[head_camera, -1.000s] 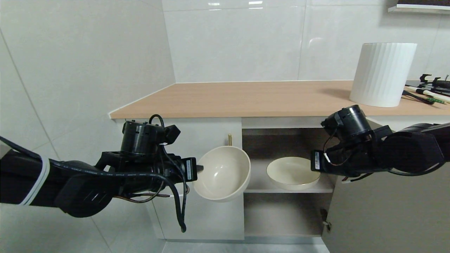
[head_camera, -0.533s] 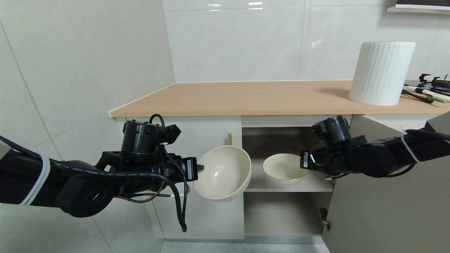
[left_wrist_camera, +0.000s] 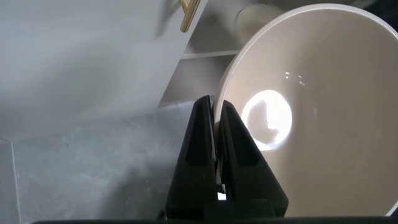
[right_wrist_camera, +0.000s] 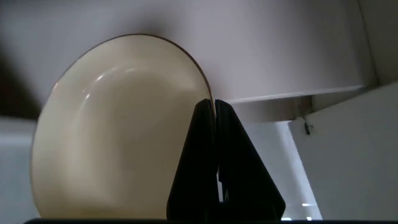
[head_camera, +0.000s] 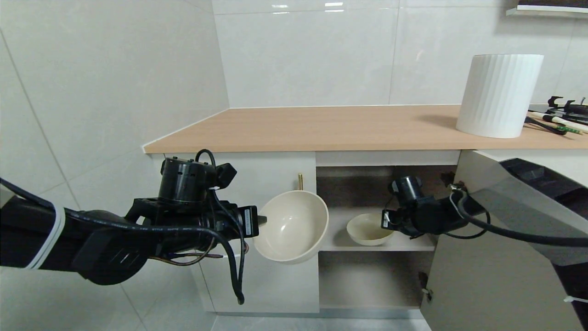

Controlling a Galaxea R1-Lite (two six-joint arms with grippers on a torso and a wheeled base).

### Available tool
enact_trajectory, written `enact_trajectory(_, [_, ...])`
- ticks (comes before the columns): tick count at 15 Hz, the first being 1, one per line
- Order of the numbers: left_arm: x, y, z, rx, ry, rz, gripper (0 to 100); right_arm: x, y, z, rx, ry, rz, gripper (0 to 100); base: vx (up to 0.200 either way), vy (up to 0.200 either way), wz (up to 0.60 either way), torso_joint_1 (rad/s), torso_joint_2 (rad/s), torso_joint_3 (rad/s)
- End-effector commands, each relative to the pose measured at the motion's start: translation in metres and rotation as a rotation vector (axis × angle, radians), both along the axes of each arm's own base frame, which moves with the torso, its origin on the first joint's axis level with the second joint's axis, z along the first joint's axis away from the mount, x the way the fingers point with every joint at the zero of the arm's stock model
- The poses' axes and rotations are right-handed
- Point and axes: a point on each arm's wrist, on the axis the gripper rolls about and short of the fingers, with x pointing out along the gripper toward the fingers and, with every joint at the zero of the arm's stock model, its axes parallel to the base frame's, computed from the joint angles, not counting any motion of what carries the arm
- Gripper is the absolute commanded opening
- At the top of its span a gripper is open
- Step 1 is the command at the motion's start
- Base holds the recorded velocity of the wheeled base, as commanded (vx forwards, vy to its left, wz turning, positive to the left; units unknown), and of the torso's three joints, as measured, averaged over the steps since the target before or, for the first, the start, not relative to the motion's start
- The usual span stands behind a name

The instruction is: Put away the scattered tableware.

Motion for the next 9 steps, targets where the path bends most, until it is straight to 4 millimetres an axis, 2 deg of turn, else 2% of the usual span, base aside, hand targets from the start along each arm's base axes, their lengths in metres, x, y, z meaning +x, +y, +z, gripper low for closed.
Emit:
enact_trajectory(1, [0.0,0.0,-0.001,0.001,0.002,0.0,0,0.03,-0.004,-0.042,-0.052,0.01,-0.066,0,0.0,0.0,0.0,0.0,0.0,0.0])
enact_trajectory(4, [0.0,0.0,0.0,0.0,0.0,0.0,0,0.05,-0.008,-0.052,-0.093,0.058,-0.109,0,0.0,0.0,0.0,0.0,0.0,0.0])
enact_trajectory(9, [0.003,-0.001,-0.005,0.006,0.012,-0.001,0,0.06,-0.023,-0.073,-0.104,0.065,-0.159,0,0.0,0.0,0.0,0.0,0.0,0.0])
